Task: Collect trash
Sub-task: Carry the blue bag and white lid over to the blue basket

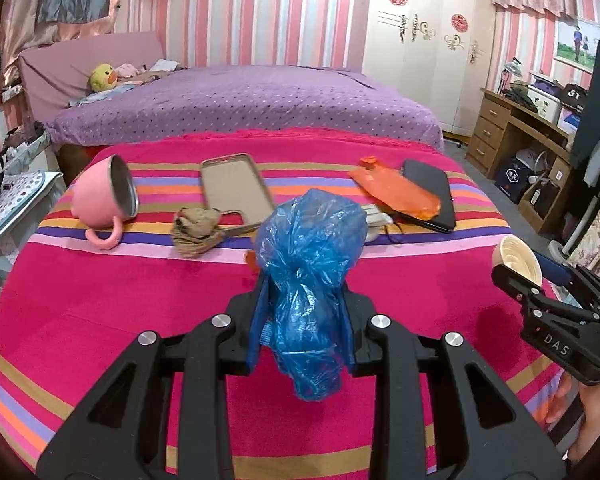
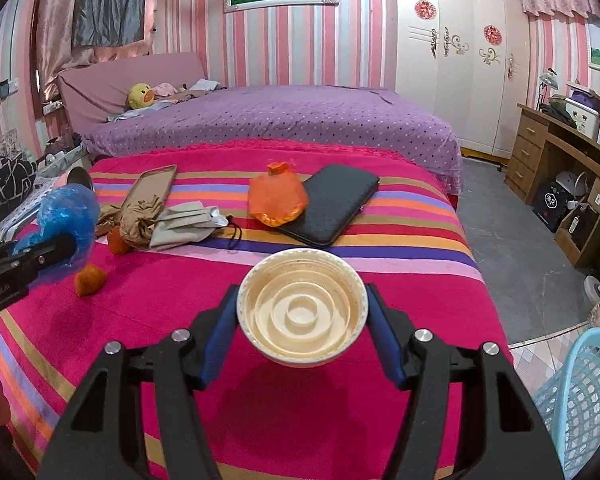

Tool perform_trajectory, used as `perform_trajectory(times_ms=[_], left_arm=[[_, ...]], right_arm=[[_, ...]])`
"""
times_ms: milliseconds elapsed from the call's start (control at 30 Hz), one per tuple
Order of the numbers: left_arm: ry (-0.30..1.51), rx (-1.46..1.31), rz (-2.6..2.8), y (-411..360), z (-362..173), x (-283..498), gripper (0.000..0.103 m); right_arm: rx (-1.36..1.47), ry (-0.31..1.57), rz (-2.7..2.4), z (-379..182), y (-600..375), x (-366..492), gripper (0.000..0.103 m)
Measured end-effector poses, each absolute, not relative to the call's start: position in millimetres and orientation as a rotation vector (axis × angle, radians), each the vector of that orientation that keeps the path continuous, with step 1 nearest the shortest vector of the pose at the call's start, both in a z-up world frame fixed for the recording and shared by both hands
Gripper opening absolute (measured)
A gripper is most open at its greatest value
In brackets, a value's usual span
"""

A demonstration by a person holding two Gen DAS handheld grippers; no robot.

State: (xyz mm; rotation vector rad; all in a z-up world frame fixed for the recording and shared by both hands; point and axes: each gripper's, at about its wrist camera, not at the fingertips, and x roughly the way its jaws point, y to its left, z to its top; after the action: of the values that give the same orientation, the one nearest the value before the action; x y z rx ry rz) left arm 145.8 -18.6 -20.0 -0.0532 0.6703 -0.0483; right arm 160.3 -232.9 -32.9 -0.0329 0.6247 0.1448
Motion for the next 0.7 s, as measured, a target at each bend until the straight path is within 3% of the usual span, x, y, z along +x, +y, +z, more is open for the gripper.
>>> perform_trajectory(times_ms=[700], left_arm=[[0.649, -0.082, -0.029, -53, -12, 146, 0.029]], right_arm=[[0.054, 0.579, 0.094, -10, -313, 140, 0.061]])
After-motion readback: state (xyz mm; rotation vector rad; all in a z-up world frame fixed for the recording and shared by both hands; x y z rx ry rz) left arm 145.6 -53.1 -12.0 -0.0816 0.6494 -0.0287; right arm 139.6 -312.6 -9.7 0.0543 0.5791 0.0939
